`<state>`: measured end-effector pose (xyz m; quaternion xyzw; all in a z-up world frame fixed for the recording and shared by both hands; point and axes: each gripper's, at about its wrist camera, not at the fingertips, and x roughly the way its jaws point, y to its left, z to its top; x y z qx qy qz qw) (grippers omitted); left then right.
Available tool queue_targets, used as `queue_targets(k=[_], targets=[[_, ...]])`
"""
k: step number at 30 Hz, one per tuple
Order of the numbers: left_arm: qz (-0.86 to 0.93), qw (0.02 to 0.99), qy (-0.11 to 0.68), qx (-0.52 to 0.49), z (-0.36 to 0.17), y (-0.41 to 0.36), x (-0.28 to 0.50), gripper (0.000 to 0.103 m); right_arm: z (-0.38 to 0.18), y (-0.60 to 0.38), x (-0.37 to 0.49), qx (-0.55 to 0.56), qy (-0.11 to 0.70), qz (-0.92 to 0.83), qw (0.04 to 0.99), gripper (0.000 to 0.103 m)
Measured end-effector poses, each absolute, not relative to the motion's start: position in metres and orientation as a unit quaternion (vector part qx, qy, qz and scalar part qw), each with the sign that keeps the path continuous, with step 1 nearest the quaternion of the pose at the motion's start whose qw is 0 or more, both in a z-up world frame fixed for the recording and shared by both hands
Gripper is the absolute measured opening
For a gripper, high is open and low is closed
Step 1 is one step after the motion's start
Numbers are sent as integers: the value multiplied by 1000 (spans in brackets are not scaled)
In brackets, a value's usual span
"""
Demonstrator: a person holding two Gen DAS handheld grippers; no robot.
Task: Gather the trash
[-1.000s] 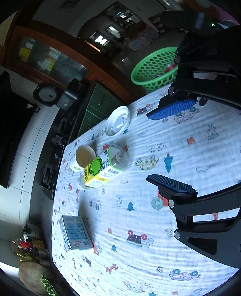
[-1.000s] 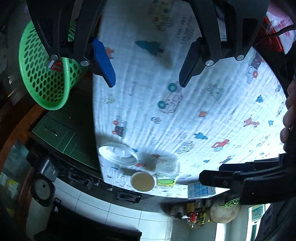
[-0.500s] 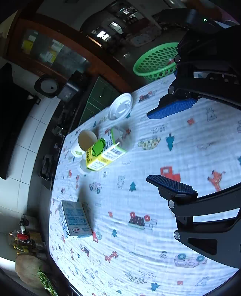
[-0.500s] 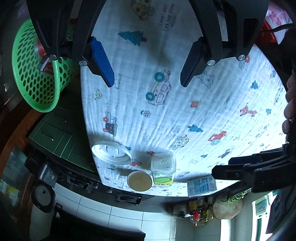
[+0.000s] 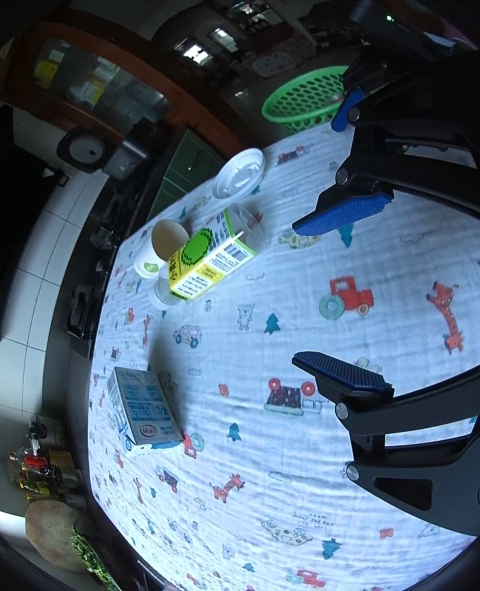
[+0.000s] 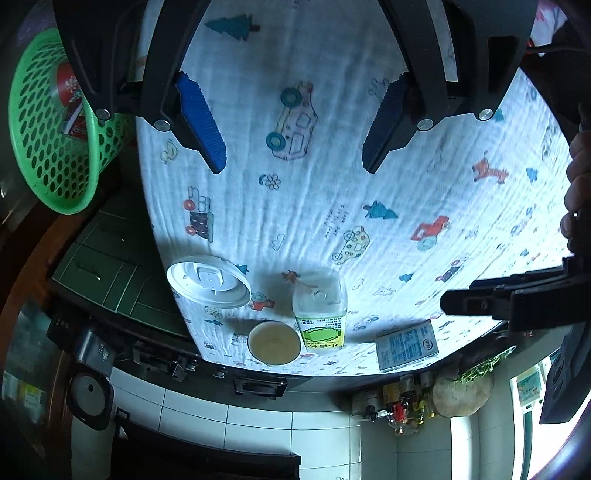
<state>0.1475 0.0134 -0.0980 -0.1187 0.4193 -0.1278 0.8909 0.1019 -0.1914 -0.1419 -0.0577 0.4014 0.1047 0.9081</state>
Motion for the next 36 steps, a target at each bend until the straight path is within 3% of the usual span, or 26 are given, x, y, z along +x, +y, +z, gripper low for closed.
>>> queue_targets(k=[26,36], targets=[[-39,893,441,-80,-121,37,183,65,-152,-181,138,-63,411,105,903,77],[10,888,454,-74,-141,59,208,72,-163,-175,159,-71,433,126,890,84]])
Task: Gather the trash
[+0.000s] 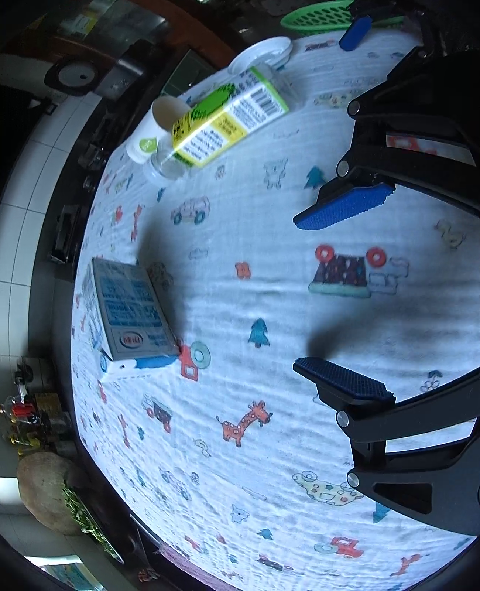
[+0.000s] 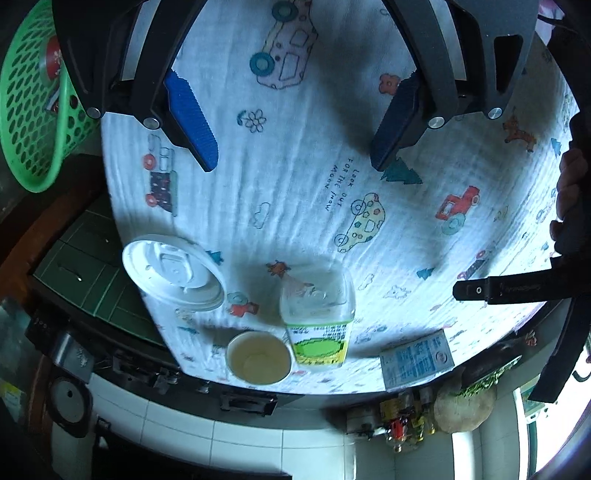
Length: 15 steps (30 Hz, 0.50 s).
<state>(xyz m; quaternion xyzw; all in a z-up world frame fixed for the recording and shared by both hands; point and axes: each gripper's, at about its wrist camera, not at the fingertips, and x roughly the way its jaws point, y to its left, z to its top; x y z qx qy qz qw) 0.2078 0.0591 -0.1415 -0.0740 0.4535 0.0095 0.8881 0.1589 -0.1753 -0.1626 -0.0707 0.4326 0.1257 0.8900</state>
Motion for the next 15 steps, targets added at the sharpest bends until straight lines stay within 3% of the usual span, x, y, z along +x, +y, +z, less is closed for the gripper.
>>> queue_targets(k=[8,15], targets=[[23,897,436,-68,-145,57,216,93,-162,-168,167,-100,433,133,886,91],[34,891,452,-40,-150,46,222,98,-164,-168,174,-108,434,144,883,96]])
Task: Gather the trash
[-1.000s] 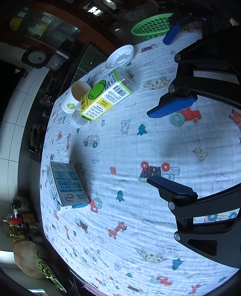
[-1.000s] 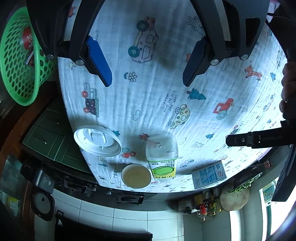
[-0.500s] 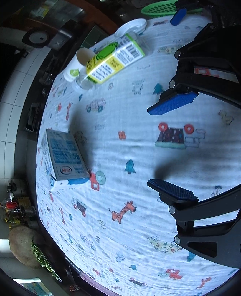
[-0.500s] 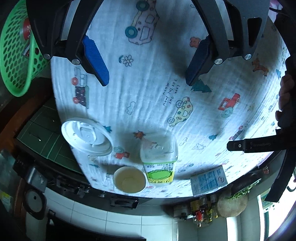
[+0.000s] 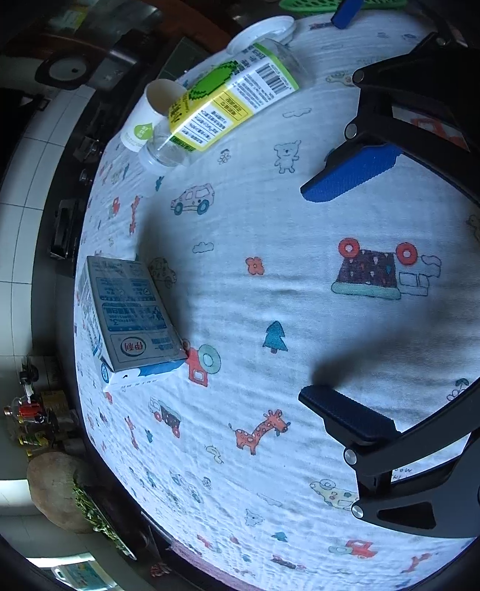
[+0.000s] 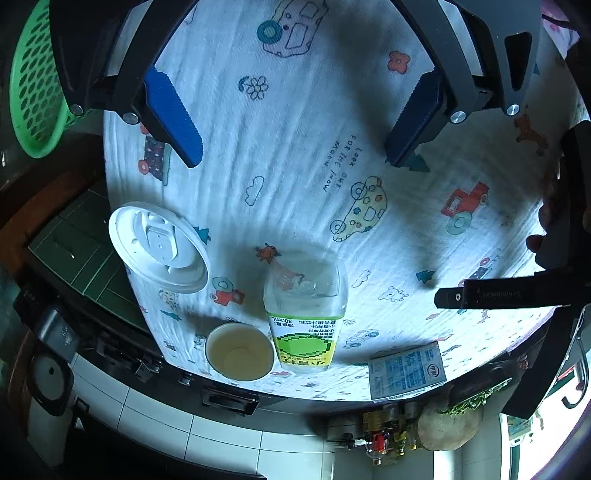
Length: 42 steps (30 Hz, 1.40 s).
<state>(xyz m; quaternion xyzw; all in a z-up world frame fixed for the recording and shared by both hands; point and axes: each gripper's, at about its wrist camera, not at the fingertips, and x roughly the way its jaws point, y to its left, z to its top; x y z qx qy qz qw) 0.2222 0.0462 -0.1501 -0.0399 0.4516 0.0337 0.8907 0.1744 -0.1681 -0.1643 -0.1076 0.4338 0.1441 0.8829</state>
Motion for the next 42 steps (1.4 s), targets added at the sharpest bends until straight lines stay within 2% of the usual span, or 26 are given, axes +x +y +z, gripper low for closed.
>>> queue_targets(k=[42], targets=[[37,890,453,-34,-150,46,222,99,-168,-175,182,-74,451,161,875,97]])
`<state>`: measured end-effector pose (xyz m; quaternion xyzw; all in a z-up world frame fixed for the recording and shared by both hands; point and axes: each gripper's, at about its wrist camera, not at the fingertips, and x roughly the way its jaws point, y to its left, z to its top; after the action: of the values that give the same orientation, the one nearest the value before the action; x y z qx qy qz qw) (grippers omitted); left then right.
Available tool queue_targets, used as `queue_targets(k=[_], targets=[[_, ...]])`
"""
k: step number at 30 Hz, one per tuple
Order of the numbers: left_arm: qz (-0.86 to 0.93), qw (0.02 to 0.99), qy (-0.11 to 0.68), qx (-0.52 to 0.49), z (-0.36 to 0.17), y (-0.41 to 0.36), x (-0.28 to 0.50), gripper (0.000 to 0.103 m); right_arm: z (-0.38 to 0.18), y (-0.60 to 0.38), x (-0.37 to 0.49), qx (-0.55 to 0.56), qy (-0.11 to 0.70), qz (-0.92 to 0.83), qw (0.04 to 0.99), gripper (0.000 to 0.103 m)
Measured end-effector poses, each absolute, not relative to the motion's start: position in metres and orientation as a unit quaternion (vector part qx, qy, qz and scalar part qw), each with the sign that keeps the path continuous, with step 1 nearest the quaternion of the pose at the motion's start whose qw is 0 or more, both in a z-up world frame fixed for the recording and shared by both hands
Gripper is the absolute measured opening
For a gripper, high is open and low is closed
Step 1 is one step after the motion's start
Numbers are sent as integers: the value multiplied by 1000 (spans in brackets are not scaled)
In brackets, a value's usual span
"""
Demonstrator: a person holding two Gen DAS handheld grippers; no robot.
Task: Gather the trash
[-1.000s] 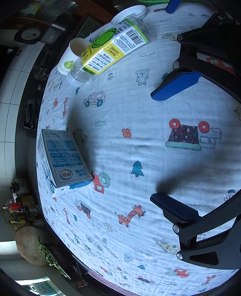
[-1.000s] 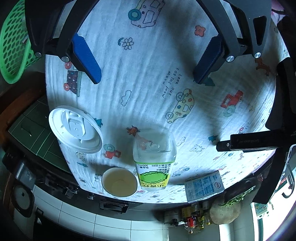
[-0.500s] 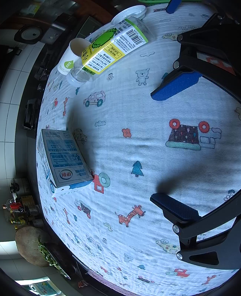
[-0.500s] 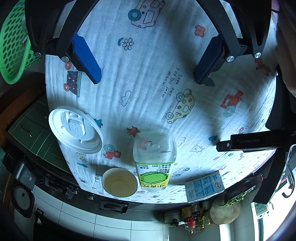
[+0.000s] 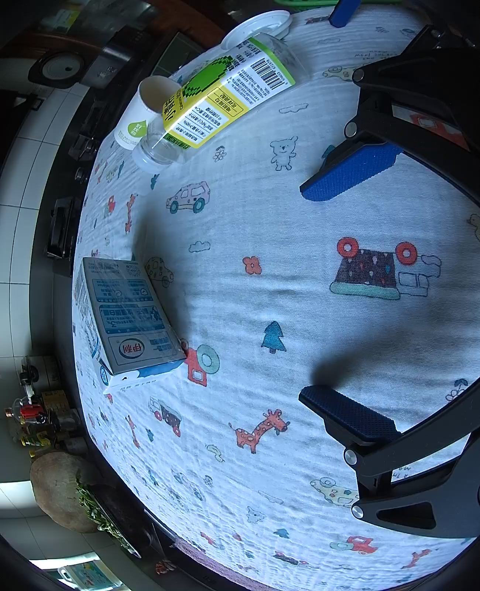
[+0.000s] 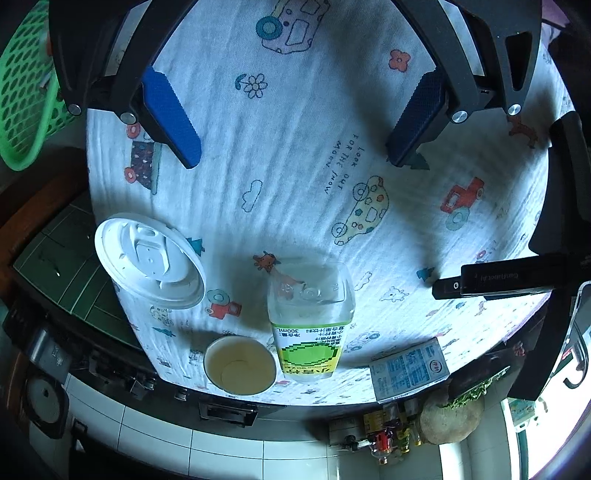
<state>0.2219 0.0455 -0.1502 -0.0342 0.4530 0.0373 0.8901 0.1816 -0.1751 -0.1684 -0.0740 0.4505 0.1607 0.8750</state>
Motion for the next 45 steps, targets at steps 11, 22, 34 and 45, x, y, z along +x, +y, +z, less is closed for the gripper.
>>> queue_targets(k=[11,22,34,45], targets=[[37,890,453,-34,-150,45,222,99,-168,-175,182,-74,451,161,875,97],[38,890,453,-34,-150,45,222,99,-168,-176,182,-74,450,161,875,97],[38,890,454,-32,-151,45,222,99,-168,-176,182,-74,450,161,875,97],[65,889,450,-53,-151,55,220,99,-168,-176,181,-74,450,161,875,97]])
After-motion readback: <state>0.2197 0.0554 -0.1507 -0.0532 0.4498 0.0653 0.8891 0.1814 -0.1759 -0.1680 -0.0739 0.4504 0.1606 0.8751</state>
